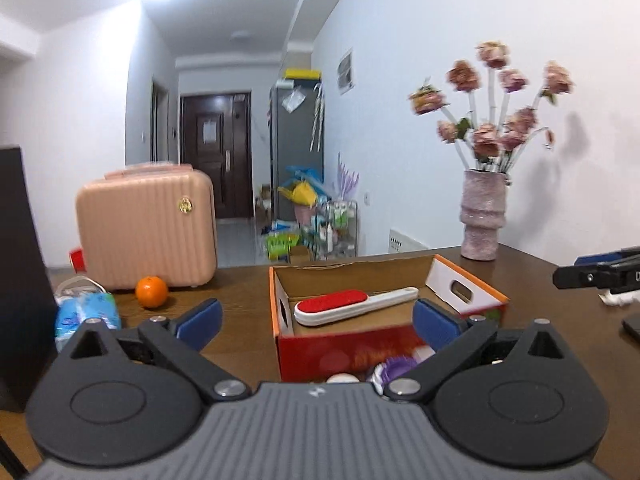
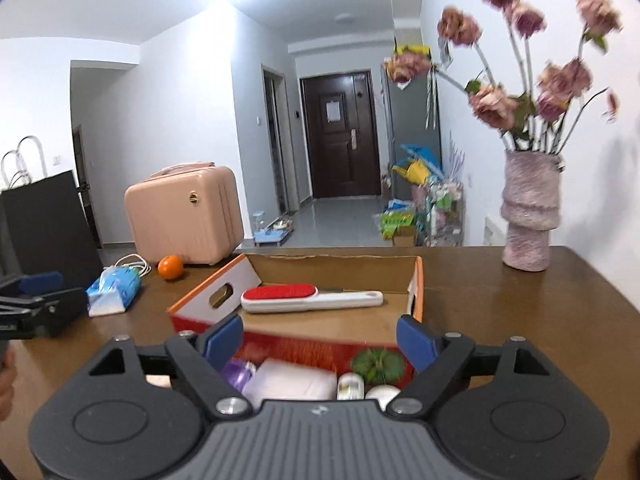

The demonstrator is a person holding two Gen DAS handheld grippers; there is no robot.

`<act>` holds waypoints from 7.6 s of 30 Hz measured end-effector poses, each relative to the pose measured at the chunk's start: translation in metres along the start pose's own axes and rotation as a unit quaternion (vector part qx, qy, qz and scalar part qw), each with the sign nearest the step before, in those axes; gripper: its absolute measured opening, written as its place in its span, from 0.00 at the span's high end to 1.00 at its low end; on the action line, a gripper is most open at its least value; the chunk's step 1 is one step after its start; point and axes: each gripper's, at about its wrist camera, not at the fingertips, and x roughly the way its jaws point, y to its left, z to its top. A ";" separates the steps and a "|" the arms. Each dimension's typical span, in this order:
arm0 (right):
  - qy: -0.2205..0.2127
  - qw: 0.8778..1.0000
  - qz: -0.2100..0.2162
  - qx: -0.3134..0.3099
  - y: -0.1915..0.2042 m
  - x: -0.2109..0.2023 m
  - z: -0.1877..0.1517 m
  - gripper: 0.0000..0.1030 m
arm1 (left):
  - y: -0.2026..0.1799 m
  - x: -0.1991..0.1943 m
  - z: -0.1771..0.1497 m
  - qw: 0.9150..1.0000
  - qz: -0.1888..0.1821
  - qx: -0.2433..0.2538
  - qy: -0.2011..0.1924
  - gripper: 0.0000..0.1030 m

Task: Organize rigid objects
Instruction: 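Move both tools back toward the remaining items on the table, then grasp the white plug adapter with the left tool while the right tool grasps the blue cap, then carry the plug adapter and blue cap into the box and release both, then move both tools back over the remaining items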

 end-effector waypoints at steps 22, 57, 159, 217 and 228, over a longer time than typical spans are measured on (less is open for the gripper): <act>-0.023 0.998 -0.065 0.007 0.060 -0.130 -0.121 0.08 | -0.028 -0.119 -0.074 0.999 -0.020 -0.012 0.022 0.00; 0.077 0.996 0.025 -0.028 0.072 0.063 -0.092 0.37 | 0.000 0.120 -0.069 0.981 -0.013 -0.053 0.187 0.00; 0.258 0.960 -0.061 -0.091 -0.031 0.319 0.039 0.46 | 0.023 0.322 0.010 0.956 -0.044 0.003 0.292 0.58; 0.075 0.997 -0.033 -0.001 0.059 -0.022 -0.111 0.14 | 0.022 -0.044 -0.082 0.989 0.019 -0.072 0.130 0.00; 0.086 0.994 -0.073 0.014 0.033 -0.002 -0.110 0.14 | 0.014 0.037 -0.081 0.983 -0.016 -0.087 0.158 0.00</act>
